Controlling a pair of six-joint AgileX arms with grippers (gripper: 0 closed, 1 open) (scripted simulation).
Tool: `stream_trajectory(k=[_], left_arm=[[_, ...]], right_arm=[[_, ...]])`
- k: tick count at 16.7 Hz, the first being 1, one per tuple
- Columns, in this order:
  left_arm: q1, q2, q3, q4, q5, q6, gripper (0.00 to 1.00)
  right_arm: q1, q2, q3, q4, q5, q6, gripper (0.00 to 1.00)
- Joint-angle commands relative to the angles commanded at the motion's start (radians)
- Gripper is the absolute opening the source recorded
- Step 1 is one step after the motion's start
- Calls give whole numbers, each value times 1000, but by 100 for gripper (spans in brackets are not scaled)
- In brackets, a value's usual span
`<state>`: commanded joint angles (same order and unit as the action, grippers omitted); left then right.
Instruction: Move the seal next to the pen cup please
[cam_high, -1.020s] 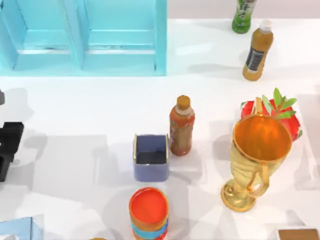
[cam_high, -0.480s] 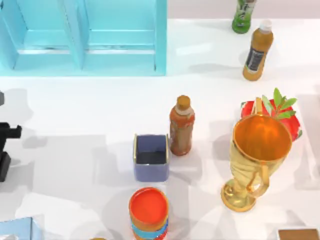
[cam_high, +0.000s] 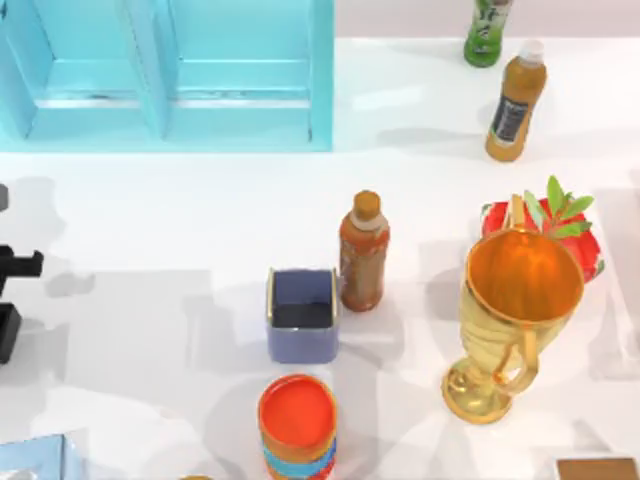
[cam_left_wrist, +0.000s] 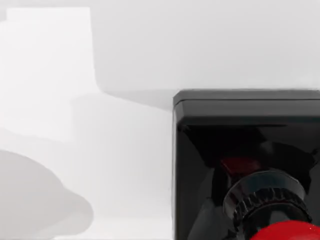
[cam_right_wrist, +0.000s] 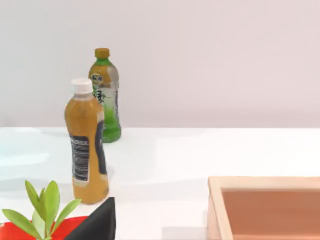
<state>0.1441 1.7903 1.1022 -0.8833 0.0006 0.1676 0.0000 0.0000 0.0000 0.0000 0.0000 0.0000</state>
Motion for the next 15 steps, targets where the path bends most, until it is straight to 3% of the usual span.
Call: stream_trajectory(k=[8, 15], left_arm=[[-38, 0, 40, -39, 0, -36, 0], [-329, -29, 368, -424, 0, -329, 0]], right_arm=[[0, 0, 0, 0, 0, 0, 100], [0, 0, 0, 0, 0, 0, 100]])
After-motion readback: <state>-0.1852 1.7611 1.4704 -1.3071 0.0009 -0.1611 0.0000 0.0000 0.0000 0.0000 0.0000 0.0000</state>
